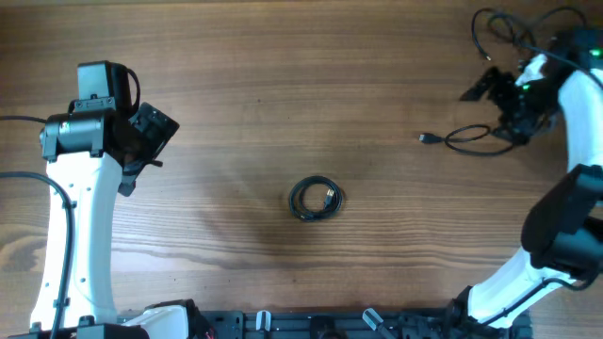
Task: Untangle cables
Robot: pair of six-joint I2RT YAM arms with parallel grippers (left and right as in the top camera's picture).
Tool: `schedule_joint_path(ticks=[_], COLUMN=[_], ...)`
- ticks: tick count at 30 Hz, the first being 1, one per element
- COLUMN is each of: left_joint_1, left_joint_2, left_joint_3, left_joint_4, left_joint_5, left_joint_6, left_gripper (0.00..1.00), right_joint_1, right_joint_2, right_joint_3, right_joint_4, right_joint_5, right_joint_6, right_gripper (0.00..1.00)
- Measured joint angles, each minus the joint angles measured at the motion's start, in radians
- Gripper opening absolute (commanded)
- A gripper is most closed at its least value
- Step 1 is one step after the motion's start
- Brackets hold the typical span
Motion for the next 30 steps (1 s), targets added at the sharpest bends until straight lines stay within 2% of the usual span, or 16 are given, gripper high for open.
schedule_joint_path(ticks=[1, 2, 3, 4, 6, 9, 13, 19, 20, 21, 22, 23, 24, 25, 30], left_joint_1=[0.000, 0.000, 0.000, 0.000, 0.000, 0.000, 0.000, 0.000, 0.000, 0.000, 0.000, 0.000, 0.000, 0.000, 0.000], left_joint_2=[0.000, 0.000, 0.000, 0.000, 0.000, 0.000, 0.000, 0.000, 0.000, 0.000, 0.000, 0.000, 0.000, 0.000, 0.000], left_joint_3=[0.000, 0.000, 0.000, 0.000, 0.000, 0.000, 0.000, 0.000, 0.000, 0.000, 0.000, 0.000, 0.000, 0.000, 0.000], left_joint_4=[0.000, 0.000, 0.000, 0.001, 0.001, 0.001, 0.000, 0.000, 0.001, 0.000, 0.000, 0.000, 0.000, 0.000, 0.000], left_joint_5=[0.000, 0.000, 0.000, 0.000, 0.000, 0.000, 0.000, 0.000, 0.000, 0.000, 0.000, 0.000, 0.000, 0.000, 0.000], left_joint_6=[0.000, 0.000, 0.000, 0.000, 0.000, 0.000, 0.000, 0.000, 0.000, 0.000, 0.000, 0.000, 0.000, 0.000, 0.000], left_gripper=[1.00, 1.00, 1.00, 1.00, 1.00, 1.00, 1.00, 1.00, 1.00, 1.00, 1.00, 1.00, 1.00, 1.00, 1.00], right_joint_1=[0.038, 0.055, 0.065, 0.071, 0.070, 0.070, 0.070, 0.020, 0.004, 0.002, 0.002, 0.002, 0.004, 0.006, -0.031], right_joint_2=[0.001, 0.001, 0.001, 0.002, 0.002, 0.002, 0.002, 0.002, 0.002, 0.002, 0.002, 0.002, 0.002, 0.002, 0.003], right_joint_3=[-0.031, -0.055, -0.080, -0.112, -0.149, -0.151, -0.133, -0.009, -0.008, -0.008, -0.007, -0.006, -0.006, -0.006, -0.004], right_joint_4=[0.016, 0.032, 0.052, 0.082, 0.174, 0.291, 0.389, 0.504, 0.518, 0.516, 0.498, 0.472, 0.443, 0.396, 0.348], right_joint_5=[0.038, 0.064, 0.083, 0.100, 0.121, 0.121, 0.121, 0.076, 0.031, 0.014, 0.008, 0.011, 0.029, 0.106, 0.425], right_joint_6=[0.032, 0.063, 0.091, 0.114, 0.140, 0.154, 0.158, 0.158, 0.158, 0.158, 0.151, 0.140, 0.129, 0.124, 0.116], right_gripper=[1.00, 0.95, 0.75, 0.44, 0.04, 0.04, 0.04, 0.05, 0.19, 0.23, 0.31, 0.57, 0.94, 0.98, 1.00])
